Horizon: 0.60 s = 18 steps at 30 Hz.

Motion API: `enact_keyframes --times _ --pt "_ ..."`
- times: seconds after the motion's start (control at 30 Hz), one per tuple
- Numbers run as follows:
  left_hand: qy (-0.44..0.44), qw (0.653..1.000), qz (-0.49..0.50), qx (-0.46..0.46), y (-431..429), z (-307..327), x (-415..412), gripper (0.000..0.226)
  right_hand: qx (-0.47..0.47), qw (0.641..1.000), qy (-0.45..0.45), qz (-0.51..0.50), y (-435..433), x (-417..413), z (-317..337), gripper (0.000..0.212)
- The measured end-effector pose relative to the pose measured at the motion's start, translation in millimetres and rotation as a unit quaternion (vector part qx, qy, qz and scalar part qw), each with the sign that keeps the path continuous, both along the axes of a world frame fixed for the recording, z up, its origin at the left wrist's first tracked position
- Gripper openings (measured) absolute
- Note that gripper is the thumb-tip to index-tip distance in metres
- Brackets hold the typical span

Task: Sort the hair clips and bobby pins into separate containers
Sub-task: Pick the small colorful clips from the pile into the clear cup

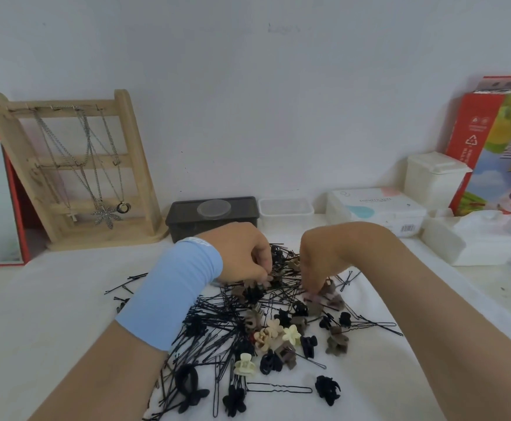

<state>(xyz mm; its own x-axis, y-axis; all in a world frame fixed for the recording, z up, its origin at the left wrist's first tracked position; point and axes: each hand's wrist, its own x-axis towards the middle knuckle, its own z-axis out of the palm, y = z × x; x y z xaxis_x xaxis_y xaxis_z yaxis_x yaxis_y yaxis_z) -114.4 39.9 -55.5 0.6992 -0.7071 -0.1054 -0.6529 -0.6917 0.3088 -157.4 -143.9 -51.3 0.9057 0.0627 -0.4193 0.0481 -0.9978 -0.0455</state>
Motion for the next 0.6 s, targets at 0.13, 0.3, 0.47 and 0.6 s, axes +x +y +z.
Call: enact_keyframes --times 0.13,0.3,0.47,0.6 --pt "-0.059 0.998 -0.003 0.01 -6 -2 0 0.008 0.006 1.0 -0.004 0.023 -8 -2 9 0.015" --pt "0.003 0.998 -0.06 -0.004 -25 -7 -22 0.013 -0.004 0.999 -0.004 0.051 6 3 -2 0.024" --pt "0.012 0.996 -0.077 0.051 -28 -14 -24 0.013 0.016 0.998 -0.033 0.043 2 5 -6 0.018" --pt "-0.001 0.995 -0.056 0.077 -22 -6 -20 0.013 0.037 0.999 -0.024 0.03 -3 5 -7 0.019"
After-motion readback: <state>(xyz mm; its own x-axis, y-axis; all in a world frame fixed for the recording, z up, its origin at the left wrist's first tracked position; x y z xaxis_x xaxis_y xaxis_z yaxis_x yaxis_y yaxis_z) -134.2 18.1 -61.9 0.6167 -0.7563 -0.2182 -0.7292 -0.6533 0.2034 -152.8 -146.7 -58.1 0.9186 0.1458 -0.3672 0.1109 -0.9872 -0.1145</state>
